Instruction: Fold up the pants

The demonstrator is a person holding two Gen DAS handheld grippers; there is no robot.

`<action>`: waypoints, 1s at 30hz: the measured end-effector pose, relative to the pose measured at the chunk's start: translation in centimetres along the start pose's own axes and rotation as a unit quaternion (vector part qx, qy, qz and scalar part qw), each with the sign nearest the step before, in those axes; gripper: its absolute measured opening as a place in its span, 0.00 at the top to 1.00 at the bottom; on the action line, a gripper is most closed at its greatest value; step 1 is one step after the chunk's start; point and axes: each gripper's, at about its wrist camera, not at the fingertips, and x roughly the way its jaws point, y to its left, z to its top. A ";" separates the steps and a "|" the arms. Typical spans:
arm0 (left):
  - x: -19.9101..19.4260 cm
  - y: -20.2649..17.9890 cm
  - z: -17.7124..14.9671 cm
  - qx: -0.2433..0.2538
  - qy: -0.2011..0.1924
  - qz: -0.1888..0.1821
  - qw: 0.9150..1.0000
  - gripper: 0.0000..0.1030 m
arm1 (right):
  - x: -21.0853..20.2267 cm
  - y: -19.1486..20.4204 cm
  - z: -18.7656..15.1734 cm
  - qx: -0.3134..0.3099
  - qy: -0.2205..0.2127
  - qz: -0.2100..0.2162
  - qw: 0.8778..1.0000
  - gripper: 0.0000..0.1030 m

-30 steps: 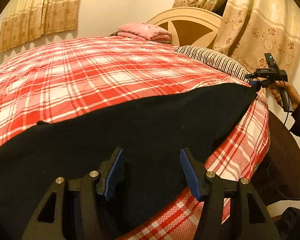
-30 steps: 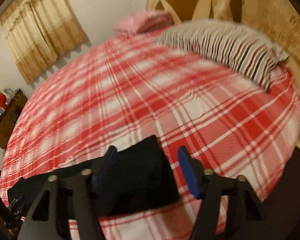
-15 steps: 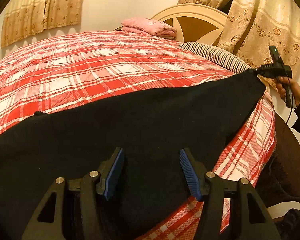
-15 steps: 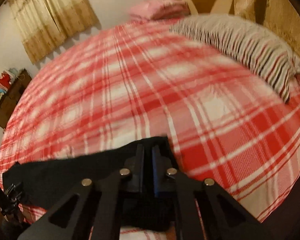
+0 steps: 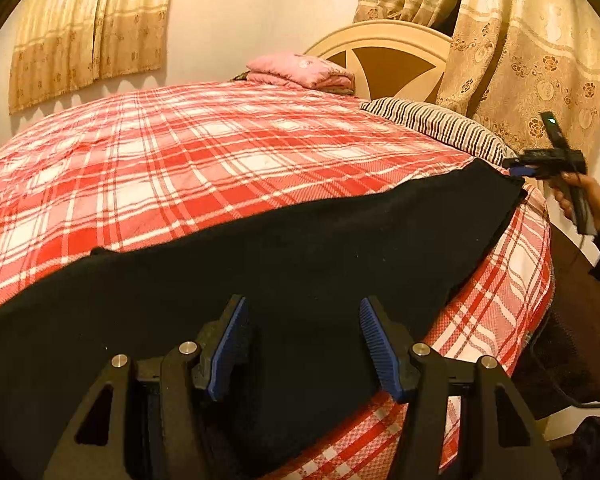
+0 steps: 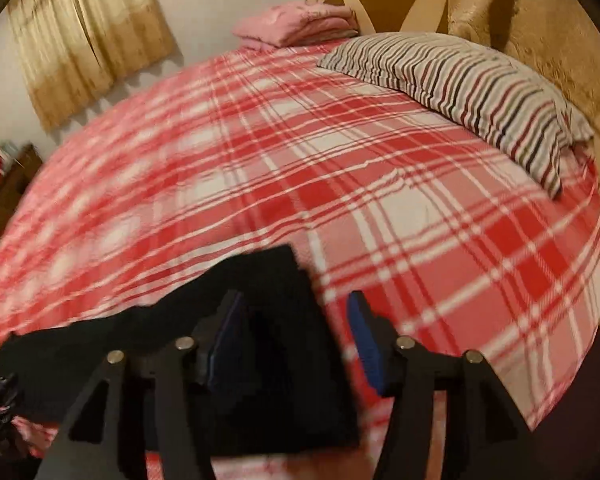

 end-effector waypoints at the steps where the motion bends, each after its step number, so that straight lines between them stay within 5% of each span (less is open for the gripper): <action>1: 0.2 -0.1 0.1 -0.001 0.001 -0.004 1.000 0.42 | -0.8 0.1 -0.5 0.000 -0.005 0.002 1.000 0.44; 4: 1.3 -0.7 0.2 -0.002 0.013 -0.010 1.000 0.42 | -2.0 0.4 -2.1 -0.001 -0.009 0.007 1.000 0.47; 5: 1.7 -0.8 0.1 -0.002 0.018 -0.006 1.000 0.42 | -2.0 0.5 -2.5 0.000 -0.007 0.003 1.000 0.52; 6: 2.0 -0.8 -0.1 -0.004 0.023 -0.002 1.000 0.42 | -1.8 0.5 -3.0 -0.003 -0.002 -0.008 1.000 0.68; 9: 2.4 -0.7 -0.7 -0.009 0.027 0.004 1.000 0.42 | -1.0 0.8 -4.0 -0.017 0.008 -0.027 0.999 0.82; 17: 1.2 0.3 -1.3 -0.034 0.017 0.008 0.999 0.42 | -1.8 1.0 -5.6 -0.026 -0.003 -0.051 0.998 0.87; 20: 0.5 0.5 -1.3 -0.030 0.009 0.024 0.999 0.42 | -1.5 0.6 -5.2 -0.015 -0.006 -0.044 0.999 0.82; 22: -0.4 0.8 -1.1 -0.023 -0.004 0.047 0.999 0.42 | -2.2 0.8 -5.0 -0.002 -0.011 -0.049 0.999 0.52; 24: -1.3 1.6 -1.1 -0.028 -0.012 0.069 0.997 0.42 | -3.5 2.4 -4.9 -0.020 -0.044 -0.080 0.996 0.39; 28: -1.2 3.2 -1.6 -0.052 -0.005 0.076 0.996 0.42 | -4.8 7.3 -5.2 -0.074 -0.074 -0.073 0.992 0.39; 30: -0.7 3.7 -2.1 -0.061 0.005 0.085 0.995 0.42 | -4.4 10.6 -5.5 -0.104 -0.066 -0.016 0.992 0.37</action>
